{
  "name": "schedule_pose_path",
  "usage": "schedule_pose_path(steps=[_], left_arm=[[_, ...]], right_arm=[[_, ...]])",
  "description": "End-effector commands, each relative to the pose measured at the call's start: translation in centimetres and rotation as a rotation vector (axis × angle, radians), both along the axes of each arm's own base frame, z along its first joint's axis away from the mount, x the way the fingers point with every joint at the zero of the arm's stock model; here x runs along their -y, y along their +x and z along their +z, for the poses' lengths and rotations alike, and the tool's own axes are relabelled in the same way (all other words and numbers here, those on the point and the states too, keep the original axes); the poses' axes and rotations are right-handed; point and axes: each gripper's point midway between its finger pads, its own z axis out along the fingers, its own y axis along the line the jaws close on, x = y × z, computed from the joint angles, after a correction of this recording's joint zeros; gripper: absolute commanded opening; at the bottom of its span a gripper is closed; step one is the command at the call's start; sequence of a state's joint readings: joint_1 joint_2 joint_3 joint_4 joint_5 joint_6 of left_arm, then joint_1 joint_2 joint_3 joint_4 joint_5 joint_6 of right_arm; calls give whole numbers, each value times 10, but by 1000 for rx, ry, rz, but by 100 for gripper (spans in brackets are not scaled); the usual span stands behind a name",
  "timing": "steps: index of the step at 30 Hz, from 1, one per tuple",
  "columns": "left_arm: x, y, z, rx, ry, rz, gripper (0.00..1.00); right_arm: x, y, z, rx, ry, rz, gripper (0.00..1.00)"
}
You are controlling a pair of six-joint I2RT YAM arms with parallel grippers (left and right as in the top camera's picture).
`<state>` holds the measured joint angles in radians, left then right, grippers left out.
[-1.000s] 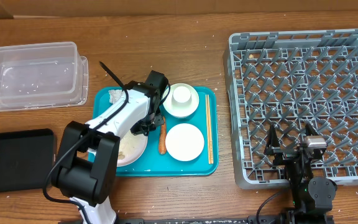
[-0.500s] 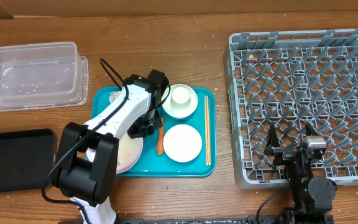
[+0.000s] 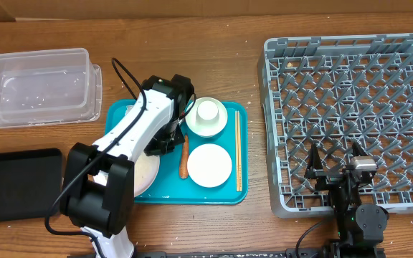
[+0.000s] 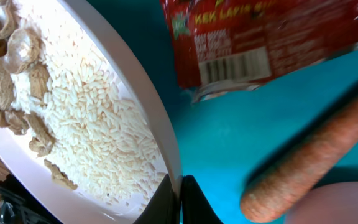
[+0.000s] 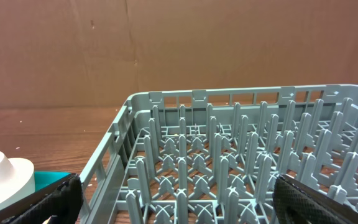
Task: Sort waste into correct bins and load items into the dishwasher
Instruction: 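Grasp the white plate rim with the left gripper and lift it, then carry the plate left over the black tray with the left gripper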
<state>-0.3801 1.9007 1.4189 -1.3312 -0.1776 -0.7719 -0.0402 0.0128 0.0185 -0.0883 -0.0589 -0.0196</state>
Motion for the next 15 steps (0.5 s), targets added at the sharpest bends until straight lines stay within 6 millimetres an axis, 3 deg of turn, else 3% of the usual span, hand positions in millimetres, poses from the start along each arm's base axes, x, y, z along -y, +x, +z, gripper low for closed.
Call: schedule_pose_path(steps=[1,15], left_arm=[[-3,14,10,49,35,10,4],[-22,21,57,58,108,12,4]], right_arm=[[2,0,-1,7,-4,-10,100],[2,0,-1,8,-4,-10,100]])
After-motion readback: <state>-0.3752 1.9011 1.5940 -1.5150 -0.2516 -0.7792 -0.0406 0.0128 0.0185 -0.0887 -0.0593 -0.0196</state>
